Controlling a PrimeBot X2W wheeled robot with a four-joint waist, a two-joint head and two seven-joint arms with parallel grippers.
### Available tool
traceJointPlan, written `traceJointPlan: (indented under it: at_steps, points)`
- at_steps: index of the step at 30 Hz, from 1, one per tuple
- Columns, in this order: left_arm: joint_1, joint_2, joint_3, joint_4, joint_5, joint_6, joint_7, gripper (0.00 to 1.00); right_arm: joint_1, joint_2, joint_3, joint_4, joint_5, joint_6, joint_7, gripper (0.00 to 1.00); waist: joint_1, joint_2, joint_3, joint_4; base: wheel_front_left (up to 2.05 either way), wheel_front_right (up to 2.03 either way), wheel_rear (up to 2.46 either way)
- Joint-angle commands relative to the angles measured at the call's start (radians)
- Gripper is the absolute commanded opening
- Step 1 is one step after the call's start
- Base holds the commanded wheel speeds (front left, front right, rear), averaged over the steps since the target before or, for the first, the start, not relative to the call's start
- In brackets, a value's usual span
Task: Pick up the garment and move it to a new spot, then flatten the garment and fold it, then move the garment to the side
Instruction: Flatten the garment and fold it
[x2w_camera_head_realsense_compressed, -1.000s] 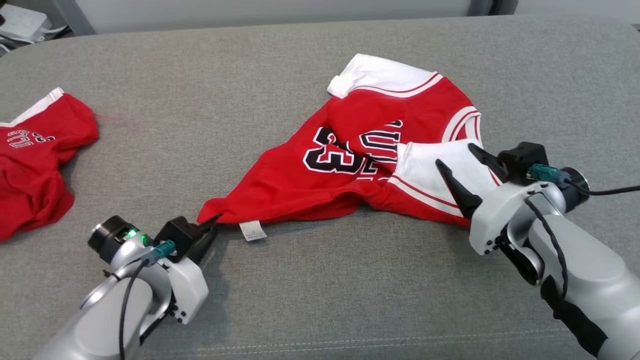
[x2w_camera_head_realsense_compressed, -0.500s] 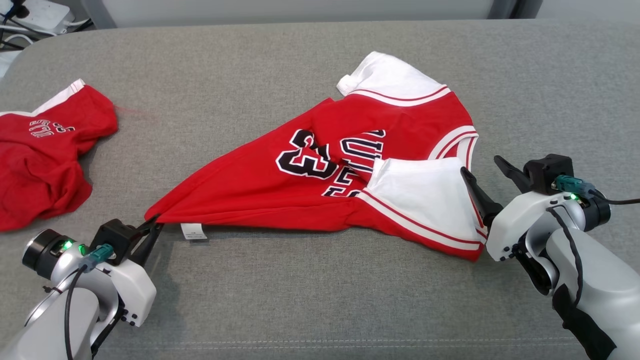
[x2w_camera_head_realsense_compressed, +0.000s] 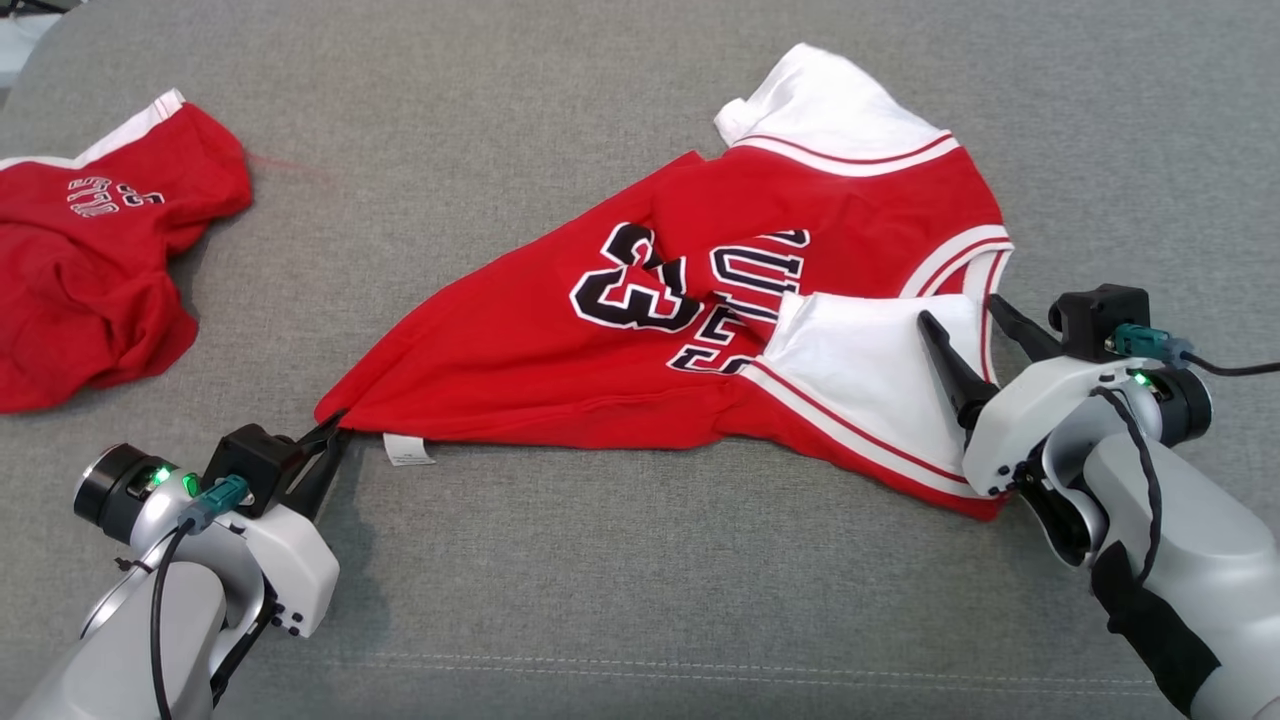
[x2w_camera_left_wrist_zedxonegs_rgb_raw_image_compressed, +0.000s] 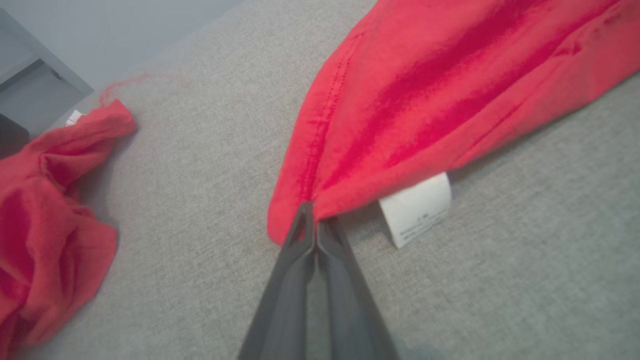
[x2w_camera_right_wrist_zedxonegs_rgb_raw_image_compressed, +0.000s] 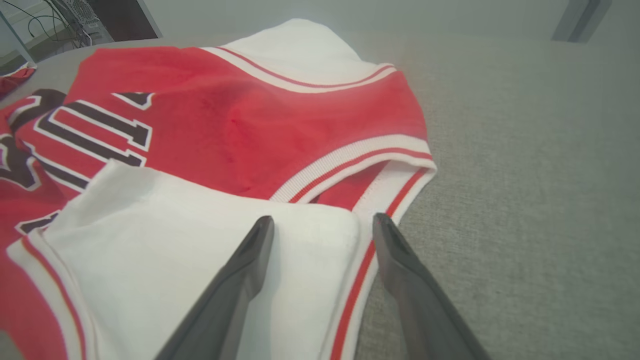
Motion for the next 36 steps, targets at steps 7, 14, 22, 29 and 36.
traceJointPlan:
  at_steps: [7,14,22,29,36]
  points:
    - [-0.052,0.026,0.053,-0.022,0.022,-0.007,-0.005,0.0,-0.017,0.012,0.039,0.016,0.039,0.001,0.004,1.0,0.0,-0.0001,0.034,0.024,0.0,0.0,0.0]
    - [-0.051,0.019,0.068,-0.022,0.03,-0.012,-0.005,0.0,-0.028,0.012,0.057,0.02,0.05,0.001,-0.011,1.0,0.0,-0.0001,0.04,0.021,0.0,0.0,0.0]
    - [-0.042,0.002,0.086,-0.014,0.039,-0.019,-0.005,0.0,-0.025,0.002,0.084,0.014,0.056,0.001,-0.022,0.49,0.0,-0.0001,0.023,-0.003,0.0,0.0,0.0]
    - [-0.038,-0.004,0.098,-0.01,0.044,-0.024,-0.005,0.0,-0.038,-0.005,0.068,-0.029,0.039,0.001,-0.026,0.39,0.0,-0.0001,0.01,-0.013,0.0,0.0,0.0]
    - [-0.034,0.006,0.115,-0.023,0.042,-0.028,-0.005,0.0,-0.028,-0.028,-0.007,-0.128,-0.02,0.001,-0.027,0.0,0.0,-0.0001,-0.033,-0.016,0.0,0.0,0.0]
